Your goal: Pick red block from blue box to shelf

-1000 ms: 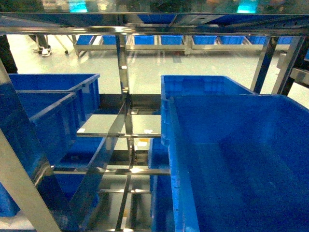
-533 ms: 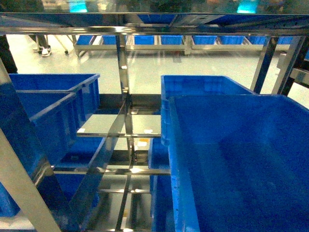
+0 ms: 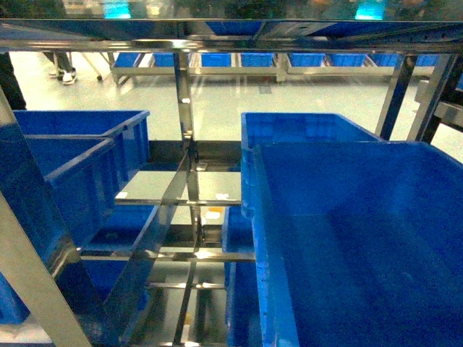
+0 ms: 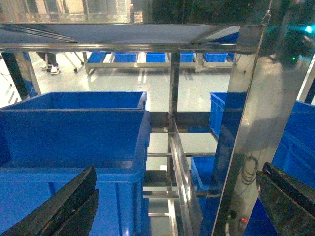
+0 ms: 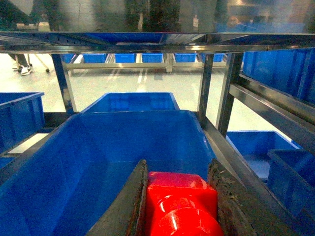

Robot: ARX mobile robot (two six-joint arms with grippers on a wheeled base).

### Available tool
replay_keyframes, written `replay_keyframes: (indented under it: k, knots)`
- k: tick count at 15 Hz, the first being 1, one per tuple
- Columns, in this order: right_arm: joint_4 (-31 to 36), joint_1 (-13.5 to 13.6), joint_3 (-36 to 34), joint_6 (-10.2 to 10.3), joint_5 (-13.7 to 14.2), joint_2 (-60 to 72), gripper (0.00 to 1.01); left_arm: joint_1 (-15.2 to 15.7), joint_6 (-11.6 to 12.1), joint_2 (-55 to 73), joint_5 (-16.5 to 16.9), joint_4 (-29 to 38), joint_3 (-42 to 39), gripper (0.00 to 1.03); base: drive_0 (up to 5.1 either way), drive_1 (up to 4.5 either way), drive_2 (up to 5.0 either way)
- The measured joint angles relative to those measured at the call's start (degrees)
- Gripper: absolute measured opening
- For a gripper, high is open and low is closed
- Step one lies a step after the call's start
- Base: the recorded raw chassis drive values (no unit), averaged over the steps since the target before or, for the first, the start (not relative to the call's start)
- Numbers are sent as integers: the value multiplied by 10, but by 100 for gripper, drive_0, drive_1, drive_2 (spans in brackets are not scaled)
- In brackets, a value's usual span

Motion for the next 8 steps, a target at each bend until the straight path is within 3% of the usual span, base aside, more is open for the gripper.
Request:
replay_keyframes:
  k: [8]
  knots:
    - [0, 0, 0, 0, 0, 0, 29, 0, 0, 0, 0, 0, 0, 98, 0, 0, 0]
